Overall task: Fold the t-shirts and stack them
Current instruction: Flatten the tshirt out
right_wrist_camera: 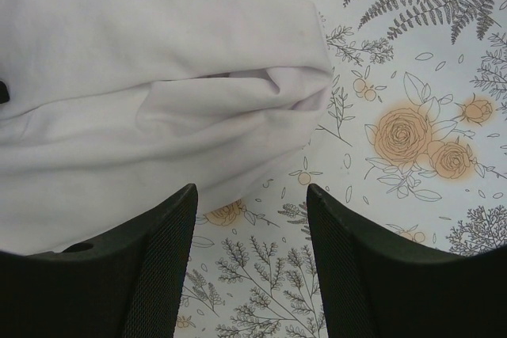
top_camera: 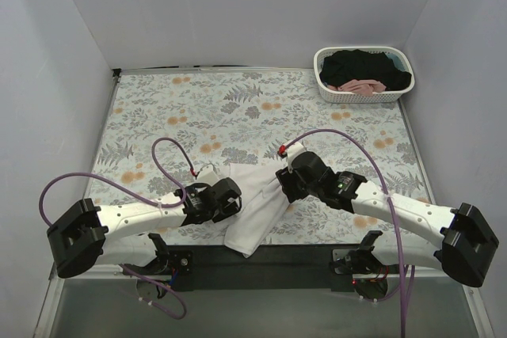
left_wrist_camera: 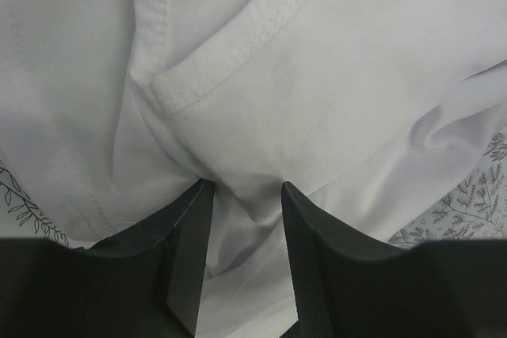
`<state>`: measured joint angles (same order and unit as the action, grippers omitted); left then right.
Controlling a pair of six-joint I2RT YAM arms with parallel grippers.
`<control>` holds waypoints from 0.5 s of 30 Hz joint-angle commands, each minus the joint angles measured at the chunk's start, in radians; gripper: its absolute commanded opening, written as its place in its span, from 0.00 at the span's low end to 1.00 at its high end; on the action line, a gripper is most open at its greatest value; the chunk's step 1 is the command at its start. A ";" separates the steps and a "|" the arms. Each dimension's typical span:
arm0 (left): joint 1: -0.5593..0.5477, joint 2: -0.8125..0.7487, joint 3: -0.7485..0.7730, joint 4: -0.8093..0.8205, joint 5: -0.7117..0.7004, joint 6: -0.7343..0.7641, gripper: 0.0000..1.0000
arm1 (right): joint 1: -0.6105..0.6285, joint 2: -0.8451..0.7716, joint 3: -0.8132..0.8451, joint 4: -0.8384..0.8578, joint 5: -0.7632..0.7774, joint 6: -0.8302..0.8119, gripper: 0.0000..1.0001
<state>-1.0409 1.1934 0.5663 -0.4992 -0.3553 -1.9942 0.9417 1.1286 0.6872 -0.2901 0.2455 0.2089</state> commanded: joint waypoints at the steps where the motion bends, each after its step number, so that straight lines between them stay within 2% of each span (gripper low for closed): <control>1: -0.013 -0.015 0.038 0.002 -0.042 -0.477 0.39 | -0.006 -0.030 -0.006 0.003 0.017 -0.008 0.64; 15: -0.018 0.000 0.060 -0.001 -0.066 -0.465 0.38 | -0.006 -0.033 -0.008 -0.001 0.015 -0.006 0.64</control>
<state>-1.0515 1.1992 0.5838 -0.5083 -0.3668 -1.9942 0.9417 1.1183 0.6842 -0.2928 0.2485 0.2066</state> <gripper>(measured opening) 0.378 0.642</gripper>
